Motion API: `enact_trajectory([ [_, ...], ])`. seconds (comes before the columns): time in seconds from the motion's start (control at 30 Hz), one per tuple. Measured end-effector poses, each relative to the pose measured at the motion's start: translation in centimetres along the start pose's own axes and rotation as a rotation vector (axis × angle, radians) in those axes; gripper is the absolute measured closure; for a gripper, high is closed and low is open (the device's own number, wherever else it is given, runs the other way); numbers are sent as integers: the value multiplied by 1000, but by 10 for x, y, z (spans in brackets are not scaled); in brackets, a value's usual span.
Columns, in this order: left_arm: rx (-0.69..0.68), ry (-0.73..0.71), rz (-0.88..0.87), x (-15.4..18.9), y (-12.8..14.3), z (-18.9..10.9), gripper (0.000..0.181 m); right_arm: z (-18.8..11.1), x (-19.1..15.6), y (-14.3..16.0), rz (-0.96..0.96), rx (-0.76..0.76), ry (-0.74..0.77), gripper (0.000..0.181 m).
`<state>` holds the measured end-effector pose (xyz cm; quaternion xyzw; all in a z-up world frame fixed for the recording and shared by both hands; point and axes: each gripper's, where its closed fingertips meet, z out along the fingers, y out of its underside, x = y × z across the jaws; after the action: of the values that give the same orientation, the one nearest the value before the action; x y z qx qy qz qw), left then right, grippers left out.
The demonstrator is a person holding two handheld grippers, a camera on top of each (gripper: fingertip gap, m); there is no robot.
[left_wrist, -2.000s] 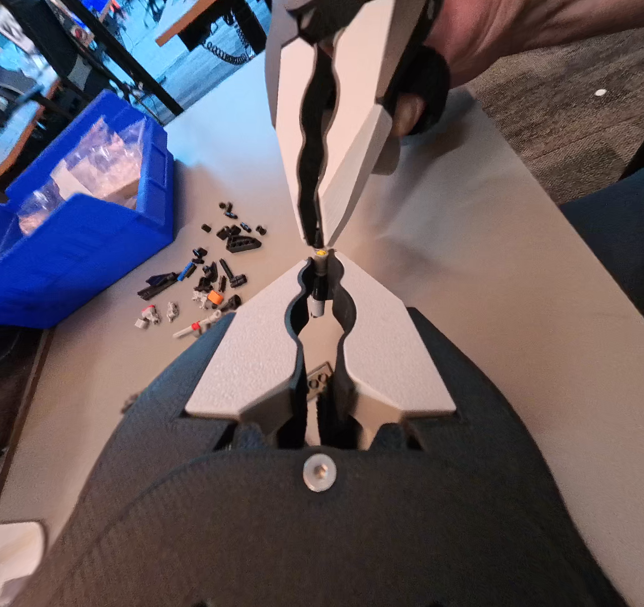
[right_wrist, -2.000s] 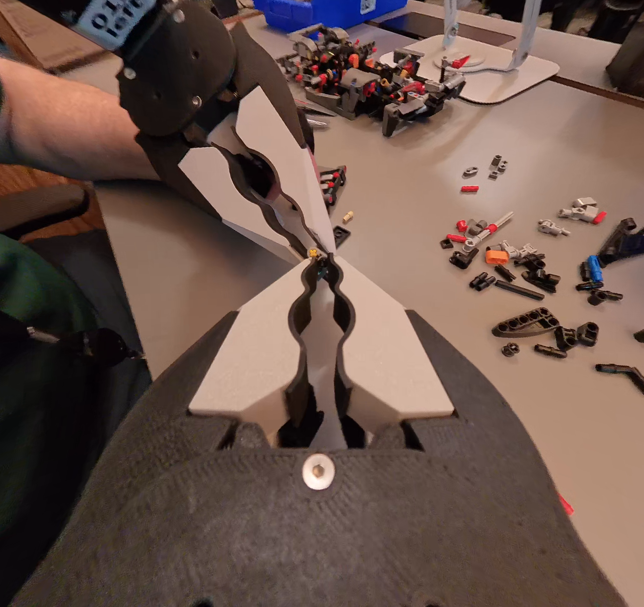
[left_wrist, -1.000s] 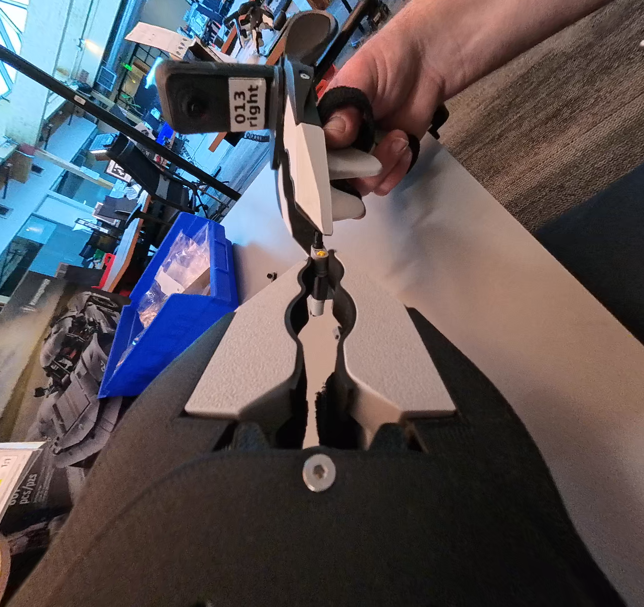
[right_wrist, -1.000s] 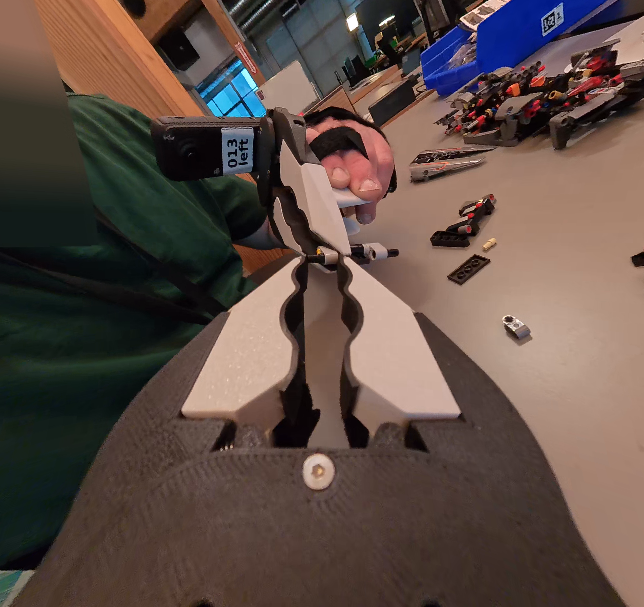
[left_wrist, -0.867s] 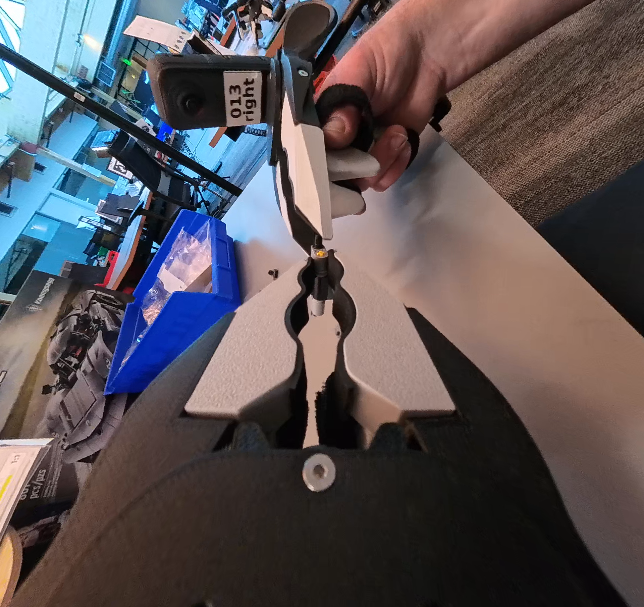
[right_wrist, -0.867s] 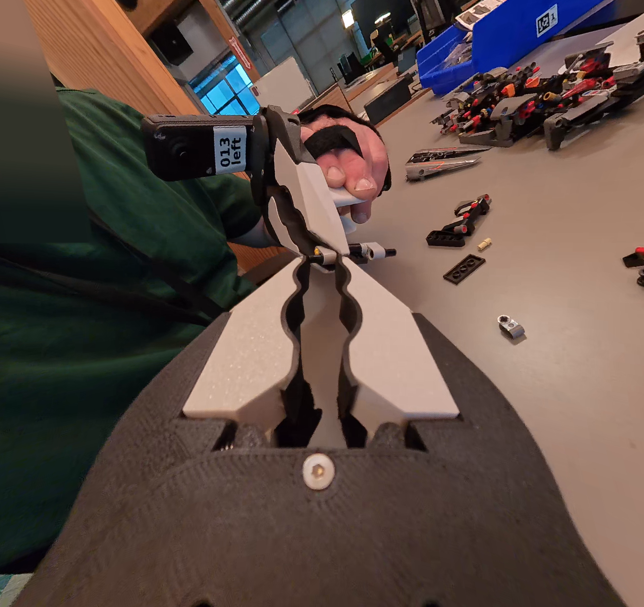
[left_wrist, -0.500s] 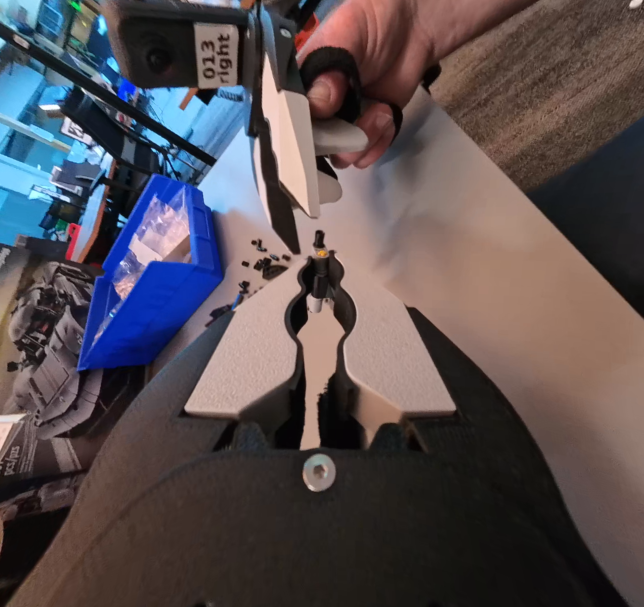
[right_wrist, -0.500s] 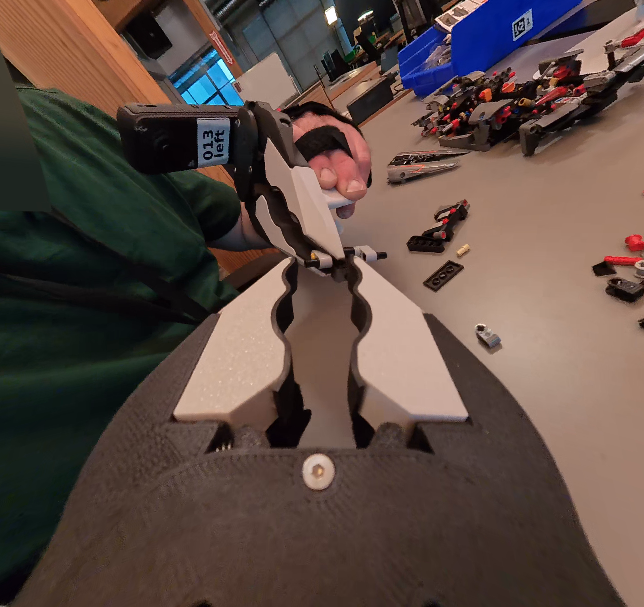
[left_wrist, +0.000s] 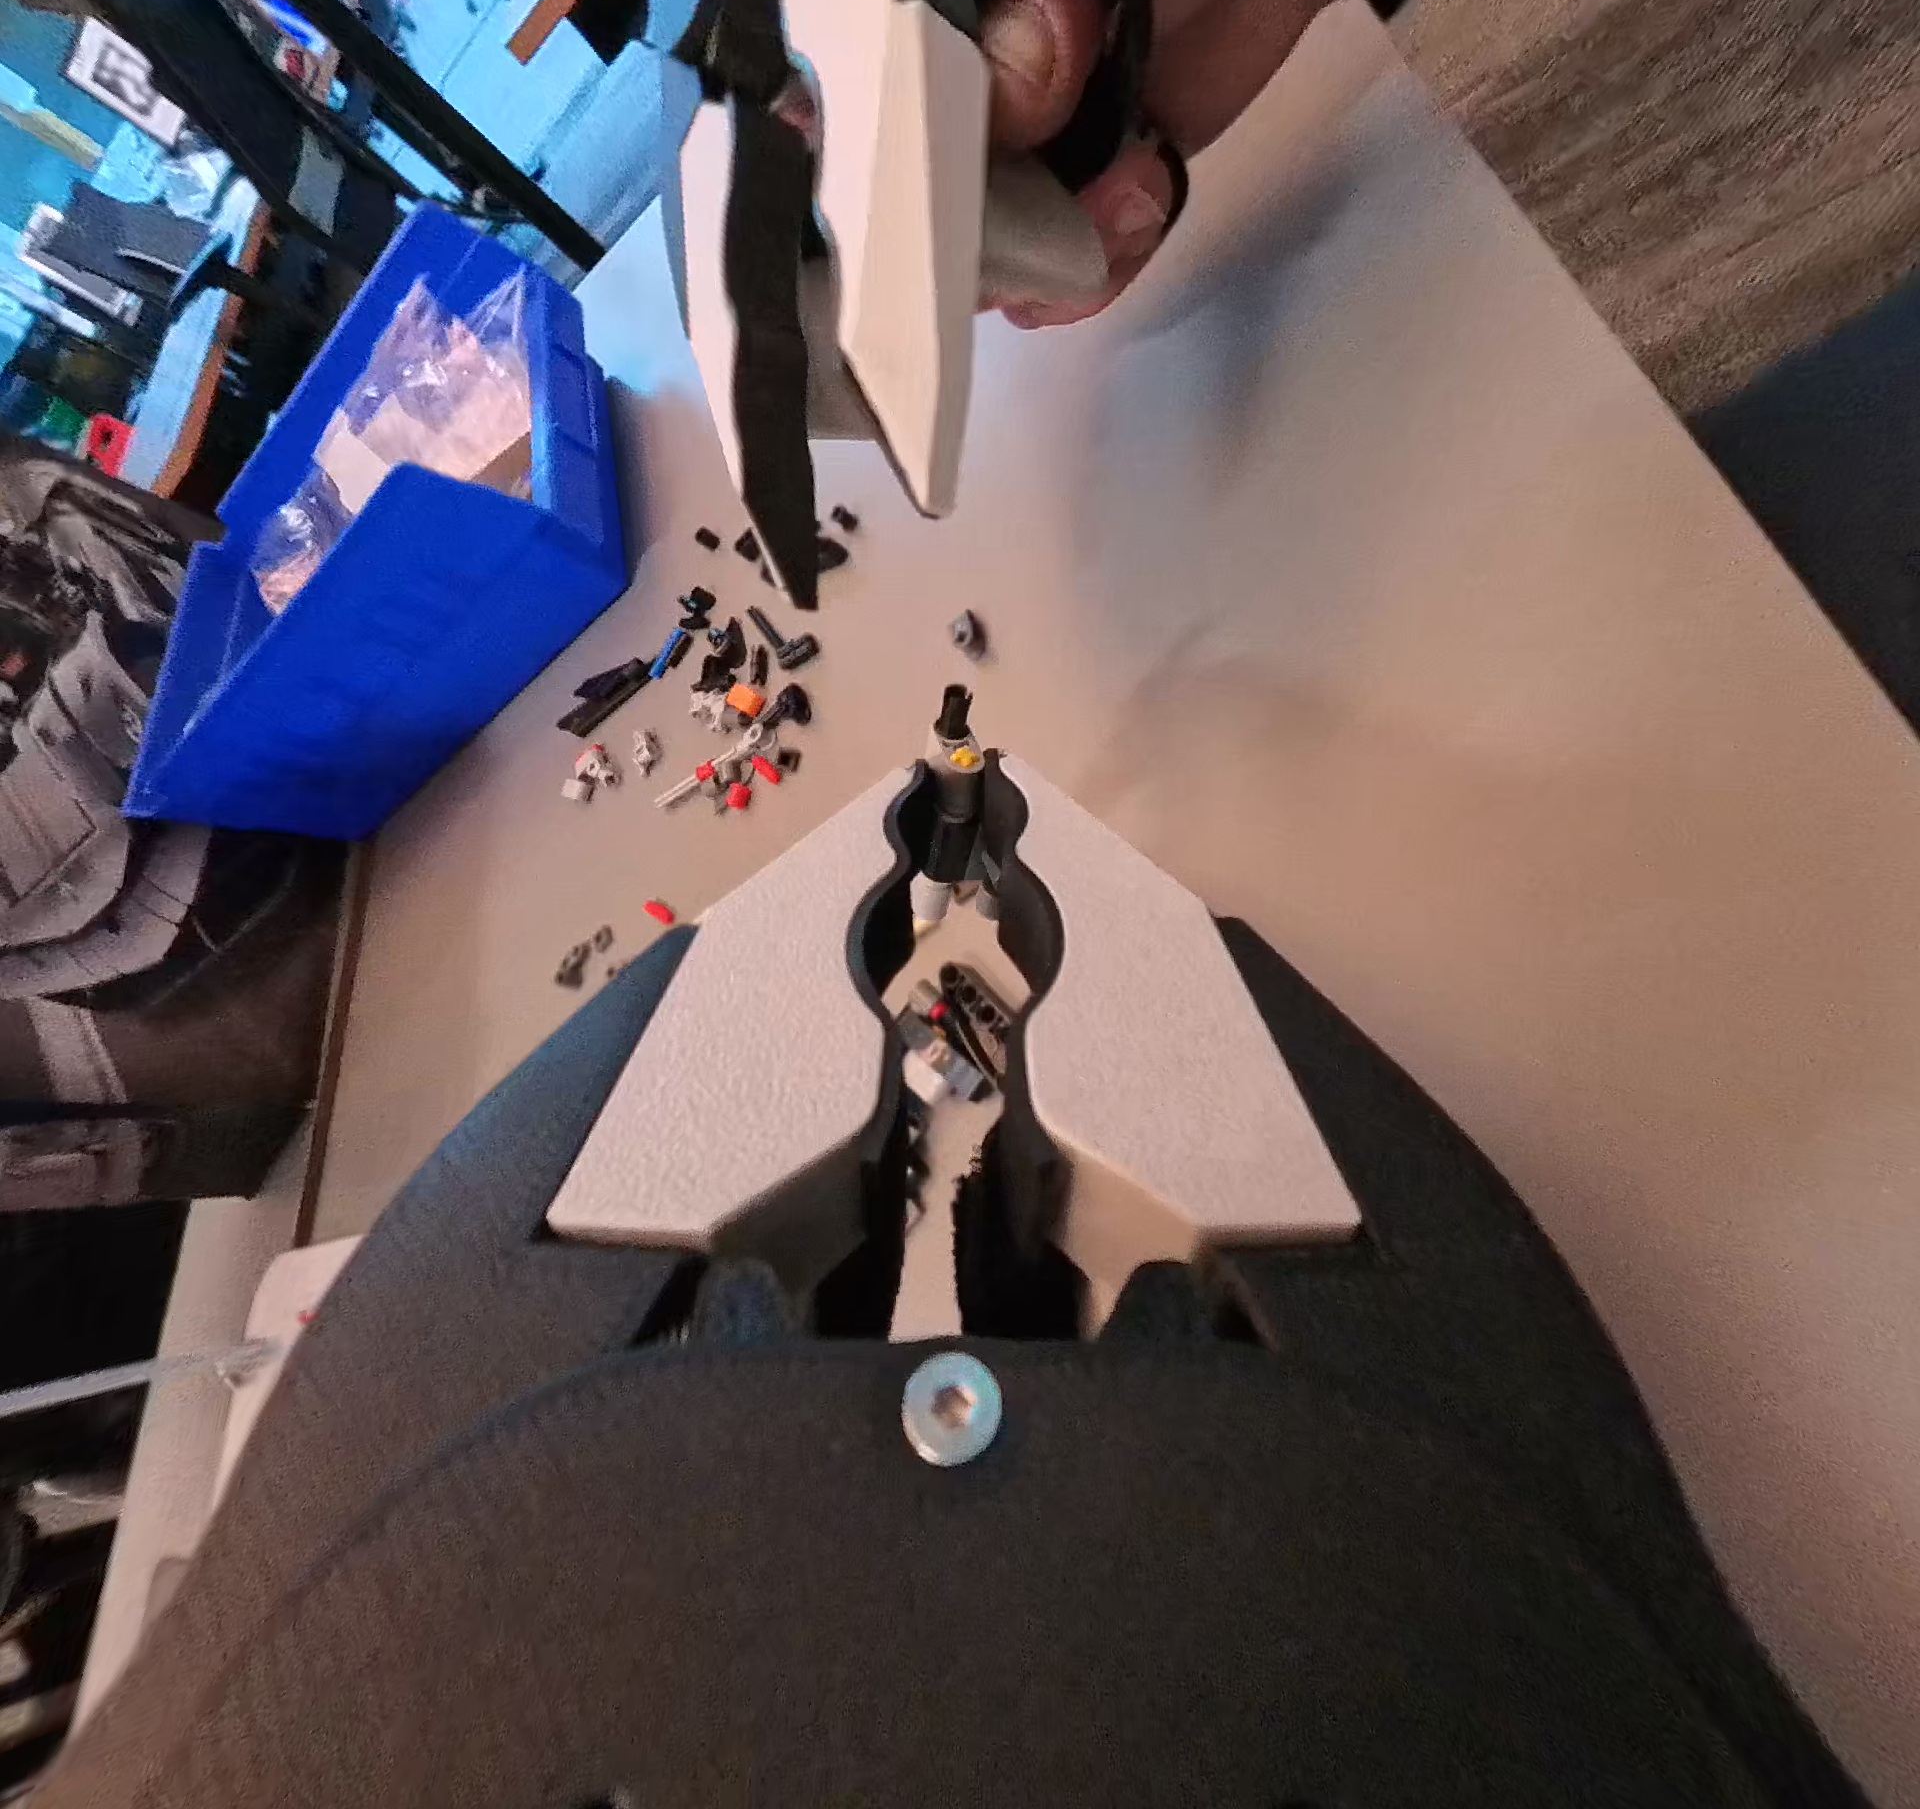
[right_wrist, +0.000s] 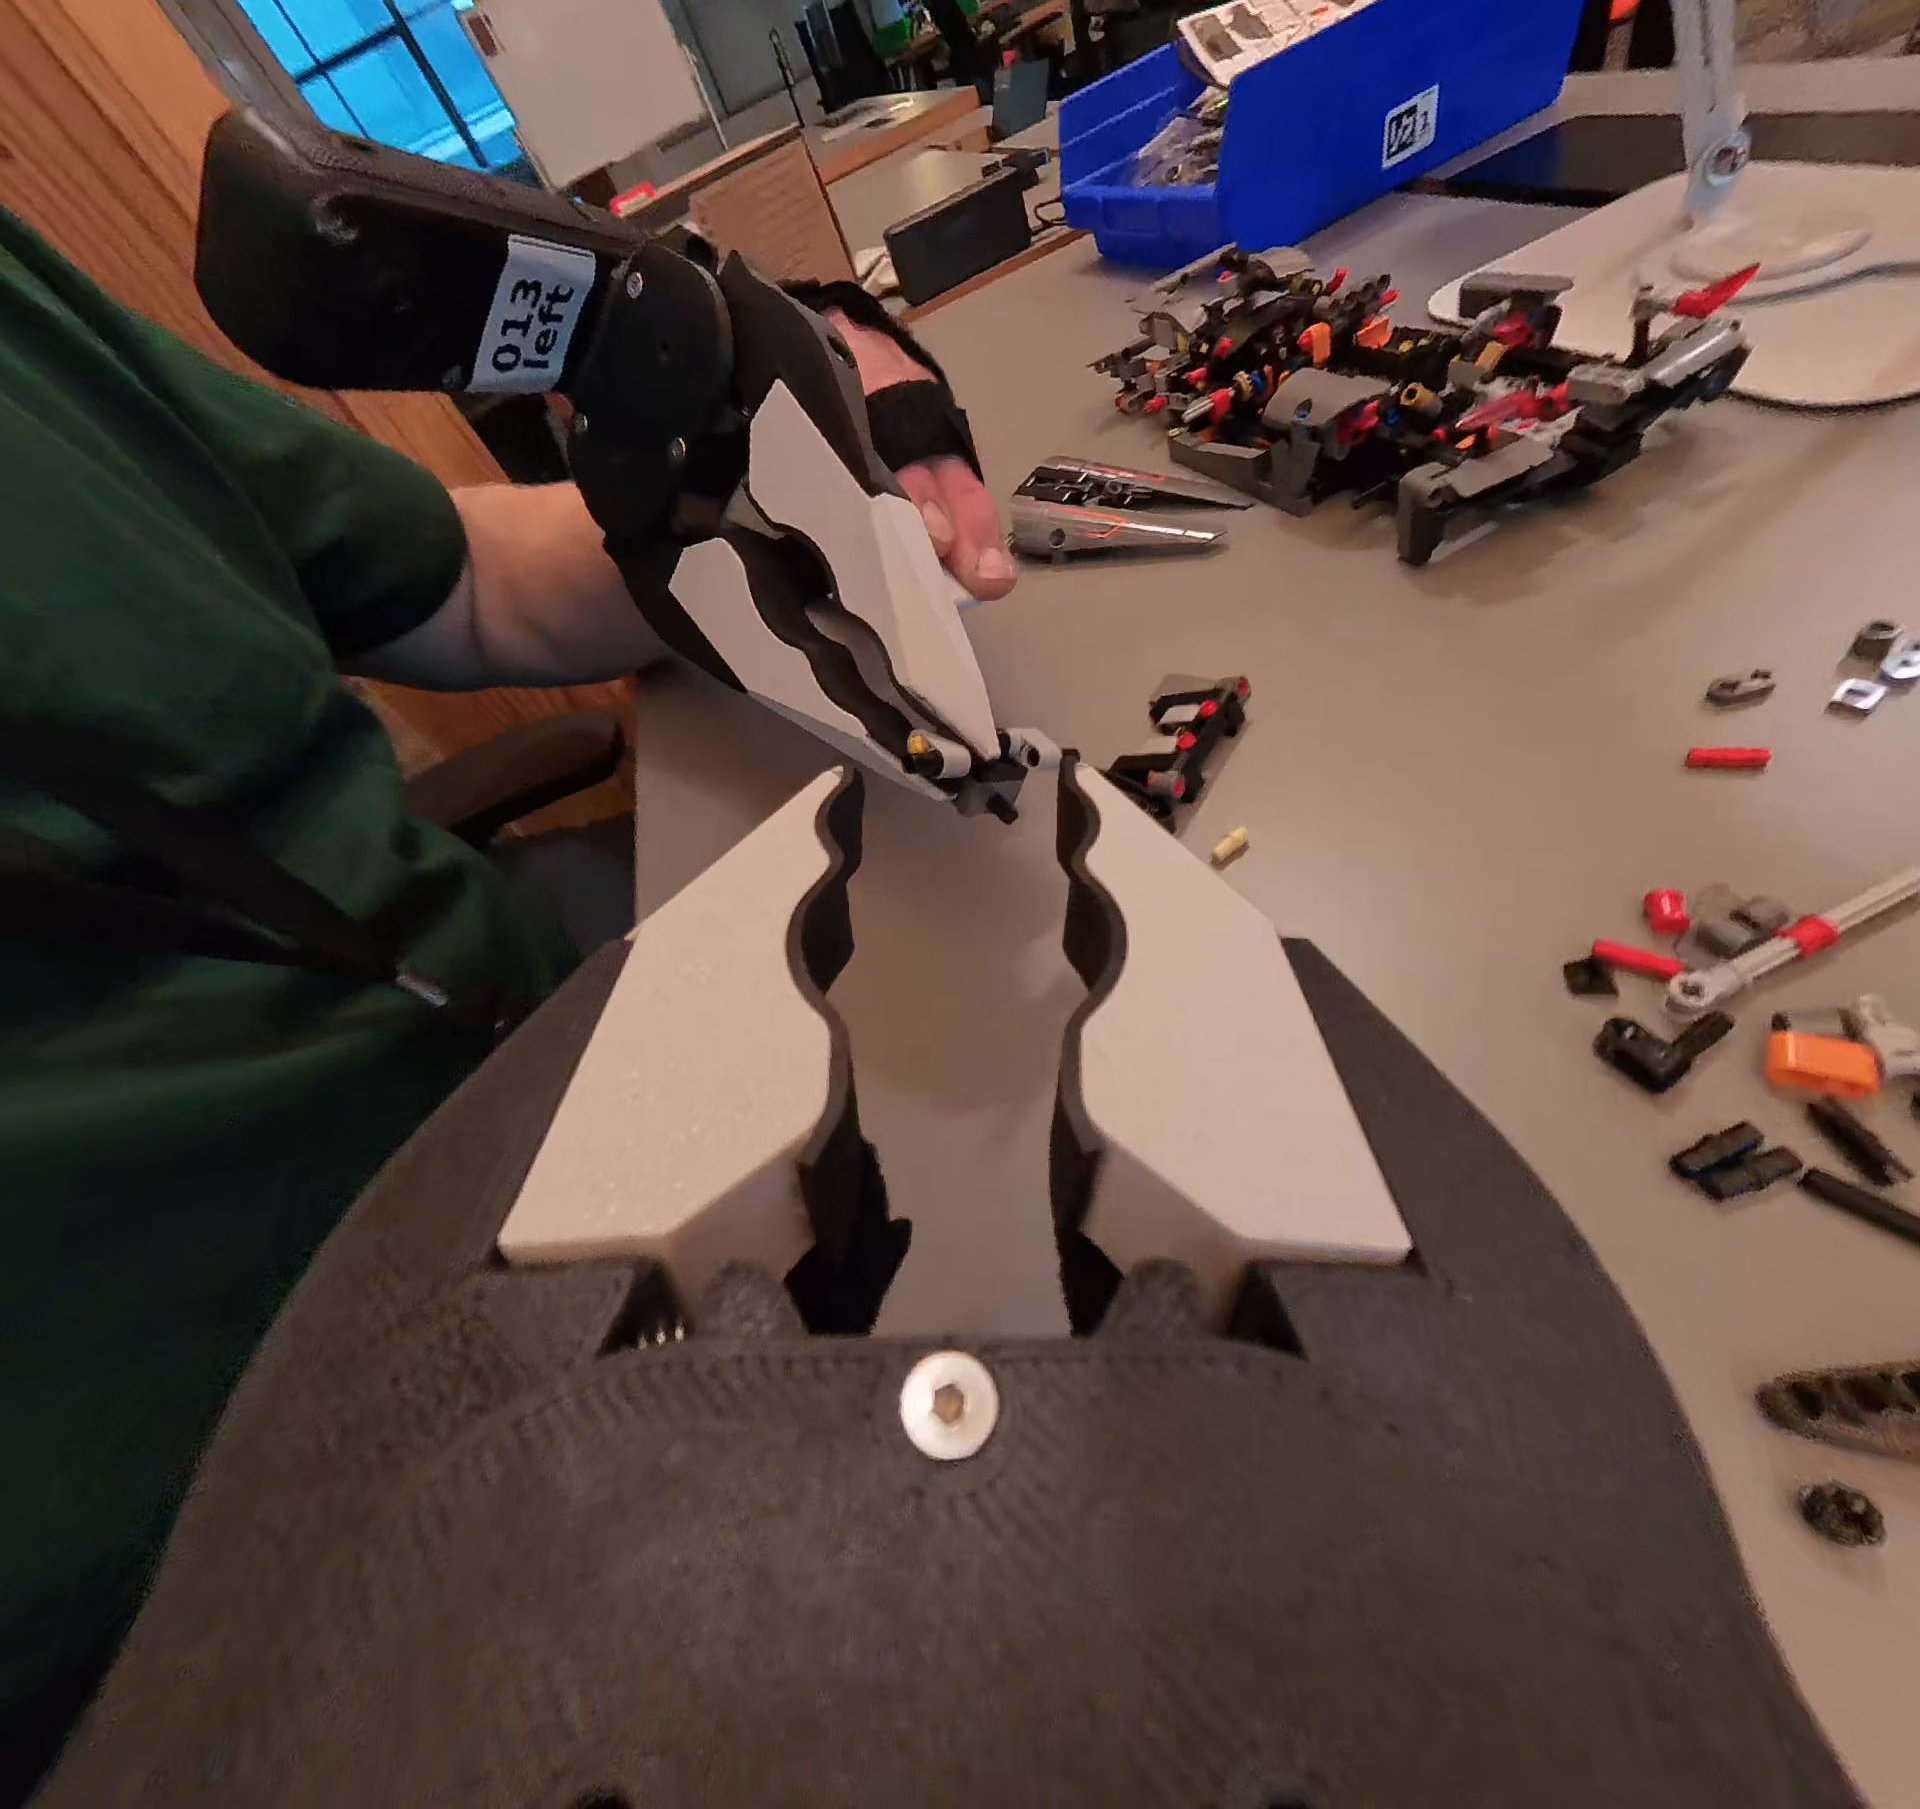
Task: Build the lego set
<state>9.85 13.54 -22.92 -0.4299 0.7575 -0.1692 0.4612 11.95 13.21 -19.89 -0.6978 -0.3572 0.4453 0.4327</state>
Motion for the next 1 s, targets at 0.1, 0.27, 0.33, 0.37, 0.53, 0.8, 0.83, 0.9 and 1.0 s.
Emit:
enact_trajectory([
  [0.1,53,-46,-44,-10,1,-9,175,13,1,-1,-33,-18,18,145],
  [0.27,99,-142,-18,-25,-3,-13,174,28,-2,-14,3,28,-13,141],
  [0.33,117,-146,-20,-27,-6,-12,174,31,-1,-22,33,67,-34,138],
  [0.37,123,-150,-21,-29,-8,-13,174,33,2,-24,43,75,-31,135],
  [0.53,203,-167,-106,-38,-14,-23,174,47,4,-25,17,51,-26,133],
  [0.8,272,-283,-139,-57,-15,-46,174,58,4,-32,52,87,-34,128],
  [0.83,267,-316,-109,-59,-17,-48,174,58,3,-34,61,101,-38,127],
  [0.9,264,-350,-43,-58,-21,-52,174,57,0,-41,97,146,-63,126],
  [1.0,286,-356,5,-53,-32,-56,174,52,-7,-53,160,227,-133,126],
])
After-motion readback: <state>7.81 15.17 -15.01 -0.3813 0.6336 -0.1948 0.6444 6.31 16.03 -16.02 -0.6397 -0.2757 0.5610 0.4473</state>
